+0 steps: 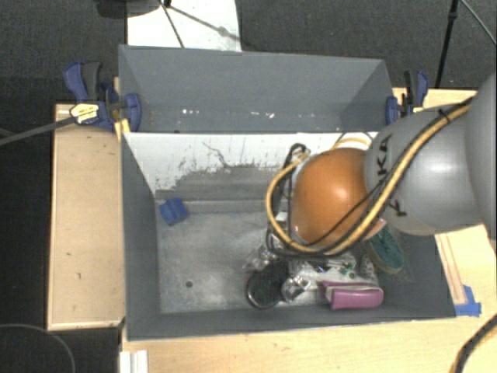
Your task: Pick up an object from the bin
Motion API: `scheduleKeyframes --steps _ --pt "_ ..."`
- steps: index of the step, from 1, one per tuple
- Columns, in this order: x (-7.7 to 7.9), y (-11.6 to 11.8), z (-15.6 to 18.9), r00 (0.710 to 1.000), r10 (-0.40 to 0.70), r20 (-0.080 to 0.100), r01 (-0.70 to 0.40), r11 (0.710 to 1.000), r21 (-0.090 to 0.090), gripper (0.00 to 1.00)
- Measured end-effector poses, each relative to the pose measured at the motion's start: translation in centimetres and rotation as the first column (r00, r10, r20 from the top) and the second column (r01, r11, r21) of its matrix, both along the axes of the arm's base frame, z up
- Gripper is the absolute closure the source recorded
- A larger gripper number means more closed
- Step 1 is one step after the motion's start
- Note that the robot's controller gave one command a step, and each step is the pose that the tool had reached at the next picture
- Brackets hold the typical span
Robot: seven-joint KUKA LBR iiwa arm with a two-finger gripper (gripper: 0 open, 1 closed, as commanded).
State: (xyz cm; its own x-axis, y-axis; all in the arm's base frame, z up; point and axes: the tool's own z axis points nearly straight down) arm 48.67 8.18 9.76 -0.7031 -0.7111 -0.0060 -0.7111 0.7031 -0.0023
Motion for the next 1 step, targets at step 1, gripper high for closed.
scheduleKeyframes --steps 1 --pt "0.22 0.03 7.52 1.0 -0.003 0.004 0.003 1.0 0.0 1.0"
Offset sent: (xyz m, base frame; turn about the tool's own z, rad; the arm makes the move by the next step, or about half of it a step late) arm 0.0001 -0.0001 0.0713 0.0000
